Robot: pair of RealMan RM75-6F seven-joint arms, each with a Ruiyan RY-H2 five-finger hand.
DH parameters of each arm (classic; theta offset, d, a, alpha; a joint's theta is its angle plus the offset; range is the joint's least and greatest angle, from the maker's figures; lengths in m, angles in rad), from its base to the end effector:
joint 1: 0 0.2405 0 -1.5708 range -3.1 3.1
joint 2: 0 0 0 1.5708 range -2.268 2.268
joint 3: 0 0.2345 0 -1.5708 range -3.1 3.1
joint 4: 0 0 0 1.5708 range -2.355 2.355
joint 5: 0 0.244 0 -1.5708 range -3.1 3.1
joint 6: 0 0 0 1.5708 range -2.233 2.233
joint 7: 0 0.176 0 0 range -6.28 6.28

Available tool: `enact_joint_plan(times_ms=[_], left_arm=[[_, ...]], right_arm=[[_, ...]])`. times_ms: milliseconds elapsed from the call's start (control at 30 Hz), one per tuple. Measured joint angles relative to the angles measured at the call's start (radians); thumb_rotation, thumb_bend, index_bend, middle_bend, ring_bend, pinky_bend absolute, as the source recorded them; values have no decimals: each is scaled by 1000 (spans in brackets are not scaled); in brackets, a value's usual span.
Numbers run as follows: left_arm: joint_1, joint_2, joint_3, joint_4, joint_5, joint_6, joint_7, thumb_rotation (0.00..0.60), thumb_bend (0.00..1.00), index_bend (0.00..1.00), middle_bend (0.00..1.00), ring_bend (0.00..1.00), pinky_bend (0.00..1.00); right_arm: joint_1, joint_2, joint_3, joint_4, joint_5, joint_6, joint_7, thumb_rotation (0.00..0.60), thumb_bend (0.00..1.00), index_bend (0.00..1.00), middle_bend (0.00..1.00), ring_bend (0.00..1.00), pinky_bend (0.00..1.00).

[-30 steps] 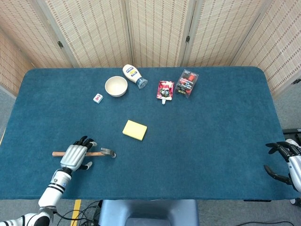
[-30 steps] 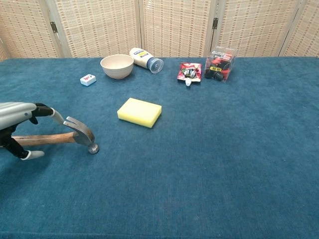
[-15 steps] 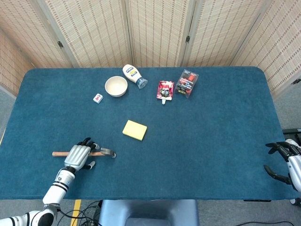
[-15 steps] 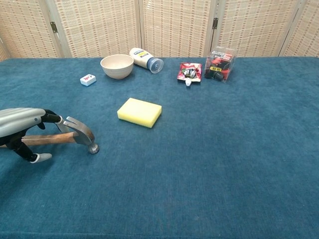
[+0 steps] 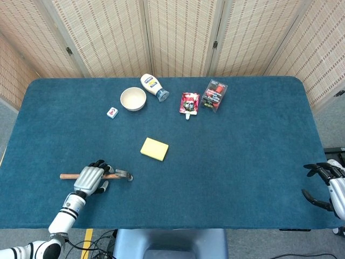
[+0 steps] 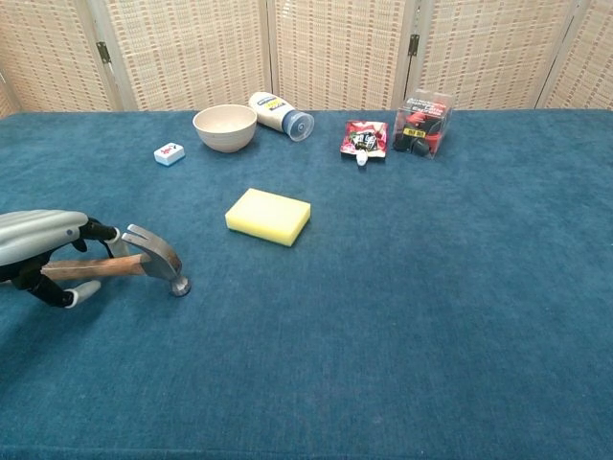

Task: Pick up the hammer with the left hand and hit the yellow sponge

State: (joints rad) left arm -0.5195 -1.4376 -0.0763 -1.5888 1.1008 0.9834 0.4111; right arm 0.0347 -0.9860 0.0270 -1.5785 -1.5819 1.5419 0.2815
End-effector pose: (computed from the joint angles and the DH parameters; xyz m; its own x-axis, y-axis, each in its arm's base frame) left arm -0.2142 0.3026 -0.0492 0.4751 0.3892 0.7892 0.8798 -0.2253 -0.4185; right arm -0.3206 -0.1938 0.1642 0.2916 0.0052 0.9565 -0.9556 -0.0435 0.2916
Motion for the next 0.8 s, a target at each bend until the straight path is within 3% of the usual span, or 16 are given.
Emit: enact_joint_plan(times_ms=[333, 433, 500, 667, 800], left_arm=[[-12, 1, 4, 15, -10, -15, -23, 600, 596, 386, 362, 203, 255], [-16, 4, 1, 19, -16, -27, -48, 600, 624, 433, 420, 281, 263], [-17, 5, -1, 26, -14, -30, -66, 600, 642, 478, 472, 338, 312], [-13, -6, -9, 70, 27, -13, -133, 600, 702, 606, 634, 477, 576], [-9, -17, -12, 123, 83, 3, -213, 600, 713, 669, 731, 576, 725]], right_arm=[[0, 2, 0, -11, 3, -4, -13, 600, 163, 312, 454, 243, 268], [-1, 2, 0, -14, 5, -7, -16, 600, 163, 312, 454, 243, 268], [-1, 3, -1, -16, 6, -8, -18, 600, 163, 312, 455, 243, 269], [-3, 7, 0, -24, 9, -8, -24, 600, 164, 312, 459, 243, 269], [-4, 9, 0, -31, 11, -8, -28, 600, 164, 312, 461, 243, 268]])
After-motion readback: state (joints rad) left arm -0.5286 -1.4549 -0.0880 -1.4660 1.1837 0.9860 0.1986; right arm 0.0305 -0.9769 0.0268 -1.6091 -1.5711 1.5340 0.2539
